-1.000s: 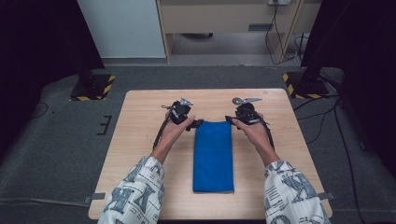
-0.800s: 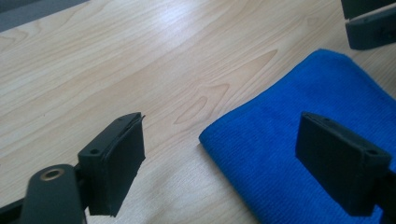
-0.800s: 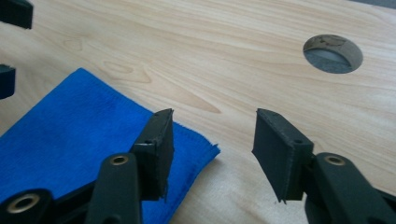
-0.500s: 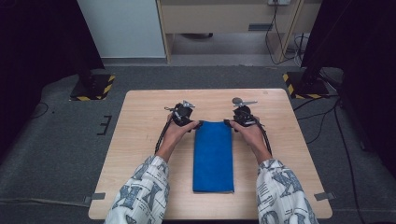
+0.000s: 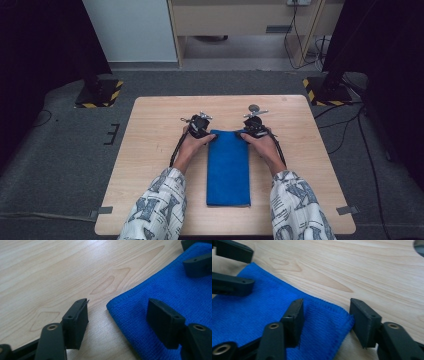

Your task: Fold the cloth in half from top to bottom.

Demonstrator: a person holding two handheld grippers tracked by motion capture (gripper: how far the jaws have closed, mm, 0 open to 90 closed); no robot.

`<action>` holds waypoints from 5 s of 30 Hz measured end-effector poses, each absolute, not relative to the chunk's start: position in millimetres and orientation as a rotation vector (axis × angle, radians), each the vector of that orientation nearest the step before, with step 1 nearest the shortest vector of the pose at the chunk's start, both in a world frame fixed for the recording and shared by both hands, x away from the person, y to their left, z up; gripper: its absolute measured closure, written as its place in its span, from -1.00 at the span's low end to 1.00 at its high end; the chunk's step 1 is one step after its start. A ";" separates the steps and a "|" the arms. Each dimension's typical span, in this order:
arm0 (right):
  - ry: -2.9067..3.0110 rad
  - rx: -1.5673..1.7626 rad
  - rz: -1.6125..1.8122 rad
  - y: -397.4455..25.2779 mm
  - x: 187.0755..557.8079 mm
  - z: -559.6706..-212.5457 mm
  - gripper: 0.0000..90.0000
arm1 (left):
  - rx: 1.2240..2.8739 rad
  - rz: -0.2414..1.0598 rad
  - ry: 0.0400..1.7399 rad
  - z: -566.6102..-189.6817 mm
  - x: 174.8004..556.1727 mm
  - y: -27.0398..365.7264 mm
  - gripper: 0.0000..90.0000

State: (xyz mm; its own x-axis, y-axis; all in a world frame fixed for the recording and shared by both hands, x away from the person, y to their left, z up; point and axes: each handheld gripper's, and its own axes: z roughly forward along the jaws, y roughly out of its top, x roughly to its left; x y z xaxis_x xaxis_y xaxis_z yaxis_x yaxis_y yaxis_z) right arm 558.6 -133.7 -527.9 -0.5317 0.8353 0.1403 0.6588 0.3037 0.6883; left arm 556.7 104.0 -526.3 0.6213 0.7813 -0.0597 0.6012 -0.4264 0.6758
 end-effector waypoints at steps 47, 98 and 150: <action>2.262 1.168 1.227 -127.1 537.9 -463.0 0.93 | 2.029 0.406 0.931 -461.6 534.7 112.9 0.91; 2.294 0.941 1.303 -140.6 473.0 -465.8 0.91 | 2.082 0.429 0.729 -447.3 461.1 113.5 0.90; 2.388 0.799 1.290 -149.1 410.8 -493.2 0.79 | 2.046 0.292 0.681 -485.7 394.3 117.3 0.88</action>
State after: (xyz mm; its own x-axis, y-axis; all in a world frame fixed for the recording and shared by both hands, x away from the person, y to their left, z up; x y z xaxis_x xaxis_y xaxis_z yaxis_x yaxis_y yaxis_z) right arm 410.8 -149.1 -493.2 -0.7961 0.6051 -0.0080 0.3252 0.4389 0.8376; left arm 394.3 117.3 -485.7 0.8180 0.5721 -0.0596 0.3516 -0.4154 0.8390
